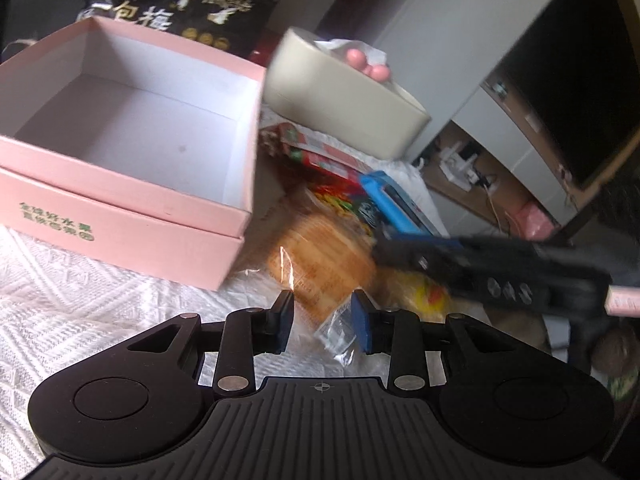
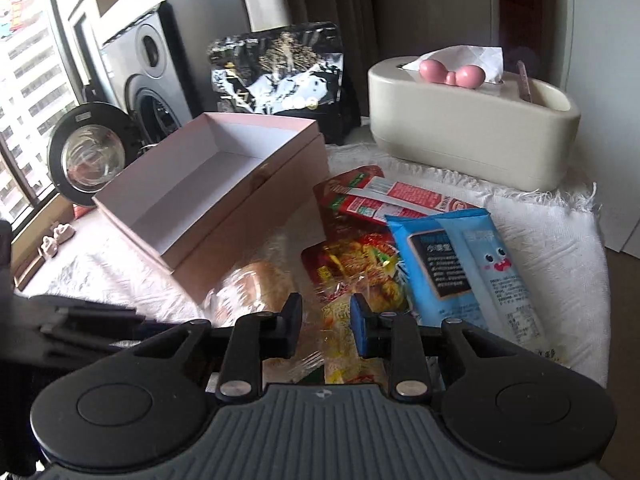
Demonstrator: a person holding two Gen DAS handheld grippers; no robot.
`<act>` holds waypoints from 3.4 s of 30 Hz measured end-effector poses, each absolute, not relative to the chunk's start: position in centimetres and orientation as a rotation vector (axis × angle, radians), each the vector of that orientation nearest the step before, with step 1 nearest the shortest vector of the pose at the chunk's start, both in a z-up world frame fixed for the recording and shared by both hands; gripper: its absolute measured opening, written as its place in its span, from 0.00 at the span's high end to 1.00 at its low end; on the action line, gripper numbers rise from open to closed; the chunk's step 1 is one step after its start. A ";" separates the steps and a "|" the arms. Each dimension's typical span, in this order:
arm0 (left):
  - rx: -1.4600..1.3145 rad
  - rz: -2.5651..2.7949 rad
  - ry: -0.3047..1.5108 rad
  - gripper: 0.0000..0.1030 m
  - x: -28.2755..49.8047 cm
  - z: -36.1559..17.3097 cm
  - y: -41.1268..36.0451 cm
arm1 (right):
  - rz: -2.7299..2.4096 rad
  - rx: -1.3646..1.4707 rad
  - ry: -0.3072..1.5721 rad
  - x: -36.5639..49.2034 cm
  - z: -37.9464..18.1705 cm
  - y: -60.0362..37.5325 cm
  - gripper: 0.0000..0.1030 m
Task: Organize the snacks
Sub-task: 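Move the left tool toward the wrapped bun while the right tool approaches the yellow snack stick, then grasp the wrapped round bun with the left tool while the right tool grasps the yellow snack stick, then carry the bun and snack stick into the pink box and open both tools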
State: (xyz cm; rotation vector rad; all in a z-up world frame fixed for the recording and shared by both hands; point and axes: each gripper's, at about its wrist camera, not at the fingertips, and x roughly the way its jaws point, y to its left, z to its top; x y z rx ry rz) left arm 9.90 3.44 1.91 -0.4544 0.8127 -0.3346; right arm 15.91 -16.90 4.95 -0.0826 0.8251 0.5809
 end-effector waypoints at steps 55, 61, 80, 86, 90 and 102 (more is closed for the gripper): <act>-0.098 -0.327 0.725 0.43 9.0 4.1 -2.2 | 0.315 0.065 0.711 7.6 0.0 -21.9 0.42; -0.179 -0.357 0.735 0.43 3.5 4.5 1.5 | 0.313 0.033 0.718 7.7 0.0 -21.5 0.39; -0.367 -0.187 0.705 0.43 -2.7 3.2 10.9 | 0.335 -0.029 0.652 6.8 2.9 -17.2 0.32; -0.380 -0.197 0.705 0.43 -3.4 3.0 11.2 | 0.286 -0.065 0.712 9.8 1.9 -14.5 0.50; -0.384 -0.205 0.710 0.43 -3.9 3.0 11.3 | 0.326 -0.126 0.738 9.1 2.2 -13.8 0.72; -0.325 -0.228 0.747 0.43 -5.4 4.2 11.2 | 0.602 -0.082 0.780 2.6 5.9 -13.3 0.75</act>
